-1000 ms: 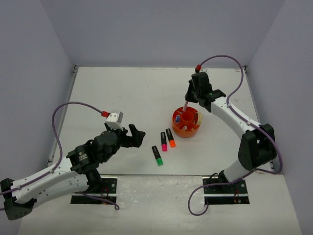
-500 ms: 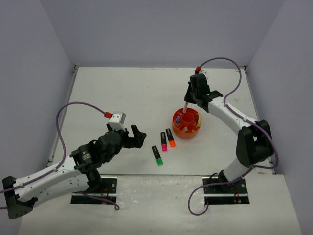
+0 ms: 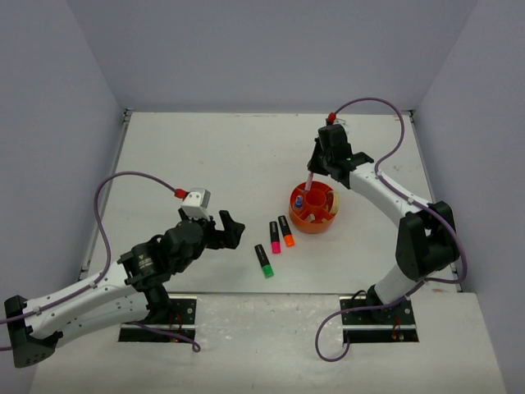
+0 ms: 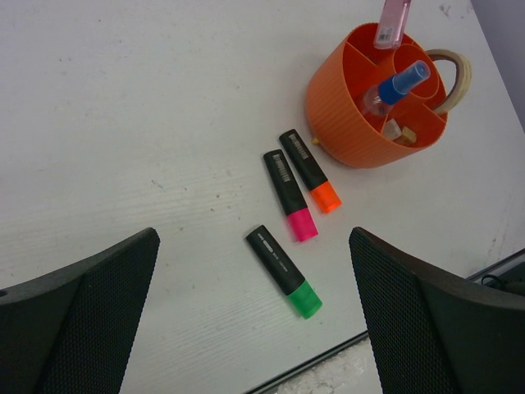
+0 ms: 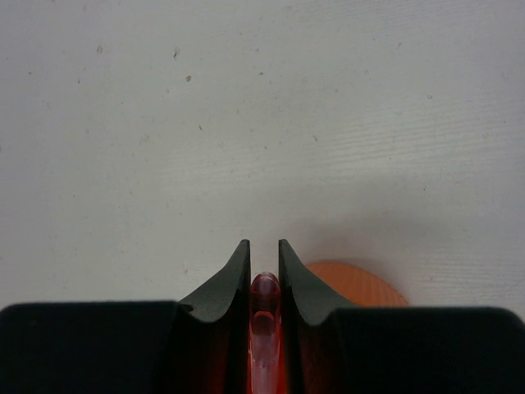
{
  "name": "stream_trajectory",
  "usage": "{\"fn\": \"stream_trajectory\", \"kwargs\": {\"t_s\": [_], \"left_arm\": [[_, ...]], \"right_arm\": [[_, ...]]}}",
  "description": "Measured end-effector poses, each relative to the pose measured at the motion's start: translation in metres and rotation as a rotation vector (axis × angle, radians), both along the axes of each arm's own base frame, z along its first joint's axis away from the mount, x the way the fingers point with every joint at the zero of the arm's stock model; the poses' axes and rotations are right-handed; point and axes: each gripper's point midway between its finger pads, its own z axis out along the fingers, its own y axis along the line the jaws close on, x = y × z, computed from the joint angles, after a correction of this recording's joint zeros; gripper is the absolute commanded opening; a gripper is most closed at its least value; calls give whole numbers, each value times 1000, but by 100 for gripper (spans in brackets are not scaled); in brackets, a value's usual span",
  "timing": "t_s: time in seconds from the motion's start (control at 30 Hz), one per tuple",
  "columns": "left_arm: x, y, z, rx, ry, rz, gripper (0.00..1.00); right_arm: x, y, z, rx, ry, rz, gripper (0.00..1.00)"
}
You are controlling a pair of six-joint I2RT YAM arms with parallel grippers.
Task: Sort the stationery into containers
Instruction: Place the stationery in the storage box.
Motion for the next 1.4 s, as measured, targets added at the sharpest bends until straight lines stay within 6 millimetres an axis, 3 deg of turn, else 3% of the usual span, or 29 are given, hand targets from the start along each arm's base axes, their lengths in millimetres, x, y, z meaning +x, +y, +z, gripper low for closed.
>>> {"fn": "stream_trajectory", "kwargs": {"t_s": [0.33,0.73,0.9,1.17,1.27,1.4], "left_arm": [[-2,3,-6,5,3,1,100],[-1,2,-13,25,15,1,100],[-1,2,-13,25,15,0,100],[-1,2,-12,21,13,0,100],[-2,3,-12,16,10,0,100],[-3,4,-17,24,15,0,100]], "right_arm": [[1,-1,-1,-4,3,-4,0],[1,1,-19,25,22,-42,0],[-3,-1,-3,46,-7,-46,0],[-6,-12,50,61,-139,-70,0],[-5,-23,48,26,-149,-103,0],[-9,-40,30,-34,-124,-161,0]]}}
